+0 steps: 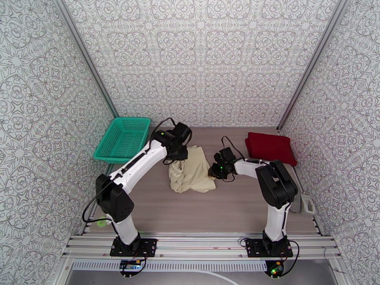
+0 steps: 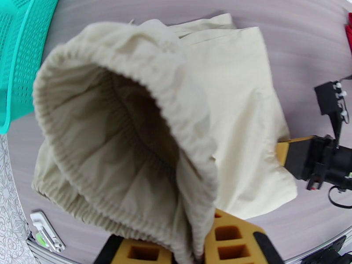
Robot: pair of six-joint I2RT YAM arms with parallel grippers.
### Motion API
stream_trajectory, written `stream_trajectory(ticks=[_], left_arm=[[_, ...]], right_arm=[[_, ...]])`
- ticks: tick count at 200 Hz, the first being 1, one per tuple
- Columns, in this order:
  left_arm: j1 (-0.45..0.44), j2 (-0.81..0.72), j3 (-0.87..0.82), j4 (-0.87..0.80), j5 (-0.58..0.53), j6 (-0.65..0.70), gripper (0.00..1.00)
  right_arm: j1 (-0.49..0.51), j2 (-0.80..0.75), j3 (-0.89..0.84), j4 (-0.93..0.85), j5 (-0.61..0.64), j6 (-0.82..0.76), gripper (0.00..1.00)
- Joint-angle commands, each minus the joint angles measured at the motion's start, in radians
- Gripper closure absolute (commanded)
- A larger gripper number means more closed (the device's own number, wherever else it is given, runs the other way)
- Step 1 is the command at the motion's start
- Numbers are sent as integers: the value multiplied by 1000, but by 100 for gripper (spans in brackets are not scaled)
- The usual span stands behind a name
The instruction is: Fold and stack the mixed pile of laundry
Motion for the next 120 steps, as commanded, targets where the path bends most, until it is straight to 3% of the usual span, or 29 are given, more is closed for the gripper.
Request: stream_trajectory(ticks=[1, 75, 120], left_arm=[[-31, 61, 85, -35, -20, 14, 100], [-91, 229, 222, -47, -15, -11, 100], [-105, 278, 220, 5, 5, -30, 100]], right_arm=[[5, 73, 5, 14, 19, 3, 83], [4, 55, -24, 56, -3, 37, 83], [-59, -31, -128, 263, -156, 171, 79]])
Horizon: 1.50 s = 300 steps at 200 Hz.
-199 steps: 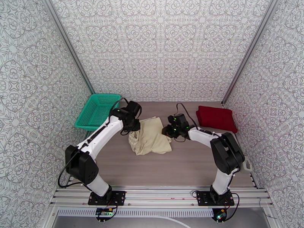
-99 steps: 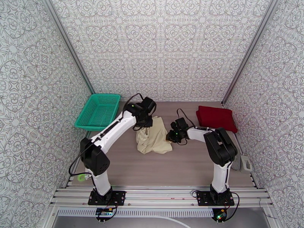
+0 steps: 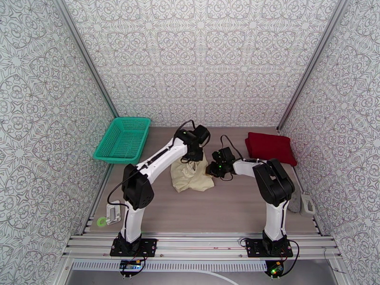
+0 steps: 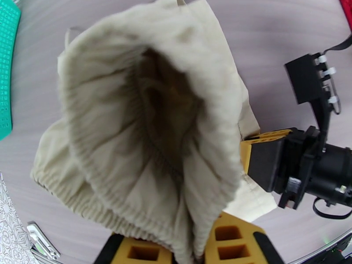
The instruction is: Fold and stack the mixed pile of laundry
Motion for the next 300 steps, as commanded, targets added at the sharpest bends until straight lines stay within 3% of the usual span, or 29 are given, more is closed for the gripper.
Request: stream_trajectory(ticks=[1, 26, 78, 103, 133, 163, 196, 236, 276, 300], left_arm=[[-10, 23, 28, 42, 5, -19, 100], [-12, 35, 17, 71, 30, -35, 100], [-7, 27, -88, 237, 127, -87, 33], [-7, -30, -136, 333, 139, -99, 14], [15, -154, -234, 450, 181, -127, 15], [91, -311, -452, 540, 245, -136, 26], [187, -421, -720, 611, 341, -129, 33], [251, -472, -966, 749, 405, -140, 34], [271, -452, -1062, 761, 352, -83, 37], [264, -494, -1024, 692, 286, 15, 32]], right_arm=[[-46, -50, -86, 109, -74, 98, 79], [-84, -123, -129, 146, -97, 118, 75], [-155, -302, -155, -61, 10, 1, 62], [-176, -376, -150, -195, 91, -88, 57], [-173, -436, -118, -284, 124, -155, 55], [-77, -429, -26, -341, 151, -176, 55], [63, -301, 110, -338, 175, -162, 56], [79, -111, 177, -356, 236, -146, 57], [78, -59, 156, -412, 316, -165, 57], [76, -128, 144, -427, 304, -157, 56]])
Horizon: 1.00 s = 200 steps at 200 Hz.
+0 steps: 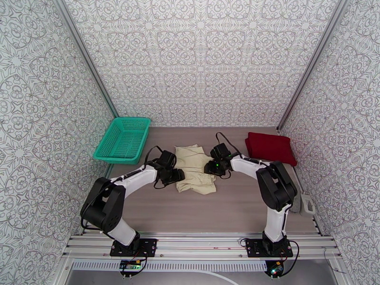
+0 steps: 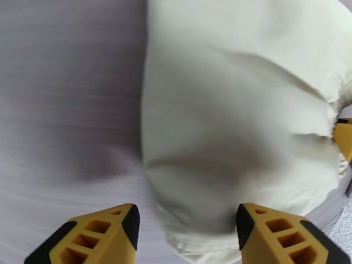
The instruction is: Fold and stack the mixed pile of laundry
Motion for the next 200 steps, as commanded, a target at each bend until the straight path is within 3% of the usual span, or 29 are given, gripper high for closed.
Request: stream_trajectory(ticks=[1, 33, 57, 76, 137, 148, 200], left_arm=[[-2, -40, 36, -24, -68, 118, 31], [-58, -119, 148, -121, -180, 346, 29], [-153, -137, 196, -97, -150, 561, 29], [-195, -90, 233, -91, -126, 628, 26], [-446, 195, 399, -111, -263, 925, 7], [-465, 243, 413, -97, -284, 956, 1], [-483, 369, 475, -141, -291, 1009, 1]], right_arm=[[-5, -70, -19, -68, 43, -3, 56], [-56, -243, -41, -52, -17, 40, 50], [-122, -338, -96, -32, -63, 70, 36], [-180, -375, -163, 6, -121, 97, 29], [-308, -440, -330, 79, -239, 146, 28], [-321, -455, -346, 76, -239, 140, 28], [-373, -519, -406, 54, -247, 123, 28]])
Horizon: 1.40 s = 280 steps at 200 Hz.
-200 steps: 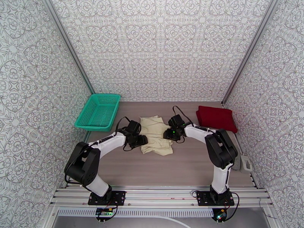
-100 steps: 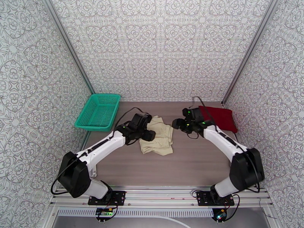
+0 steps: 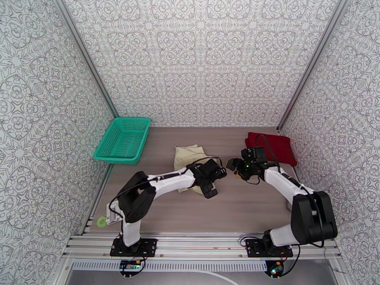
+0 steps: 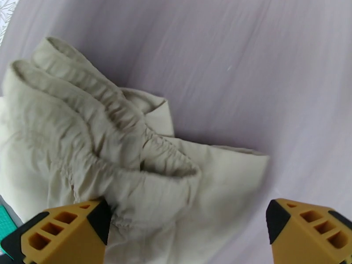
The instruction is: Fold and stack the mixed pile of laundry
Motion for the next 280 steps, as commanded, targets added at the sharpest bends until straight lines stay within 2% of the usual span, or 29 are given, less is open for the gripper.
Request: stream_trajectory(ticks=[1, 67, 84, 114, 128, 176, 195, 227, 246, 280], left_arm=[[-1, 29, 40, -35, -22, 69, 1], [-14, 146, 45, -32, -101, 120, 1], [-15, 165, 40, -10, -143, 111, 8], [-13, 163, 11, 53, -189, 99, 35], [-12, 142, -17, 93, -190, 98, 53], [9, 32, -108, 216, -173, 107, 100], [20, -28, -151, 280, -175, 108, 100], [34, -127, -213, 359, -157, 119, 100], [47, -167, -237, 386, -143, 118, 100], [61, -203, -265, 410, -123, 119, 100]], right_arm=[[-25, -38, -35, 0, -25, -8, 28], [-48, -39, -49, 5, -40, -11, 28], [-54, -40, -47, 5, -49, -9, 28], [-60, -46, -43, 3, -60, 1, 28], [-60, -48, -40, 4, -65, 3, 28], [-58, -30, -69, 65, -126, 77, 28], [-56, -2, -102, 129, -172, 139, 27], [-43, 69, -176, 397, -280, 365, 17], [-10, 119, -181, 530, -296, 468, 13], [61, 248, -159, 746, -295, 652, 10]])
